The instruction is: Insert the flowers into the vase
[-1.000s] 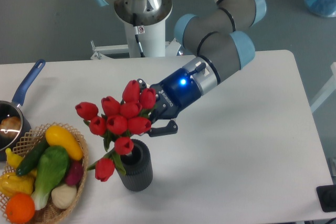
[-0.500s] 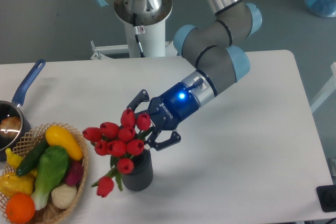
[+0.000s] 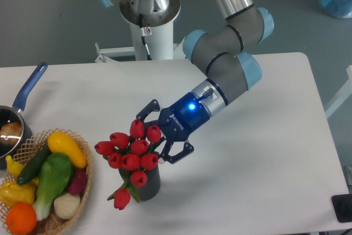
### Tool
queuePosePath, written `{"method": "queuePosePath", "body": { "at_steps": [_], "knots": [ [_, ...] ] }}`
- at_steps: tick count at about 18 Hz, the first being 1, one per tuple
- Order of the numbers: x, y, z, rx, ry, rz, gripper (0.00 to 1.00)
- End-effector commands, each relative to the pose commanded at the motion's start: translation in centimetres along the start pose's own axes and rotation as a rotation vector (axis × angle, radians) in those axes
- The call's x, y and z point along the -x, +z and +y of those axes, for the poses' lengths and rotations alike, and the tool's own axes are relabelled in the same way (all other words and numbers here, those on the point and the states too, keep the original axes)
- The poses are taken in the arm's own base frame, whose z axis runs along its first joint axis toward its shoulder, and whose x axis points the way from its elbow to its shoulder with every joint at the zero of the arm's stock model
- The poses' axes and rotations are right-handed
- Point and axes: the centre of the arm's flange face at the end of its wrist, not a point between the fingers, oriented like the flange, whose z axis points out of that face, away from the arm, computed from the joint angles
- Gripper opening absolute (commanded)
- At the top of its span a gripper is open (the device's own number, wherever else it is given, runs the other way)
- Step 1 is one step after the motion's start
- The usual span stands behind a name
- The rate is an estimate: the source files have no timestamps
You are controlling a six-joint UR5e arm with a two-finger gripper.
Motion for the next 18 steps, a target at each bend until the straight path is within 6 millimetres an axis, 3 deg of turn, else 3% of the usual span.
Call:
{"method": "queuePosePath", "body": {
  "at_steps": [1, 4, 13, 18],
  "knots": [
    [0.1, 0.0, 0.2, 0.016, -0.002, -0.005, 0.96],
    [0.2, -0.2, 0.8, 0.049, -0.007, -0.020, 0.99],
    [1.0, -1.7, 2.4, 0.153, -0.019, -0.075, 1.00],
    [2.4, -7.3, 1.7, 0.198, -0.010, -0.186, 1.00]
  ]
}}
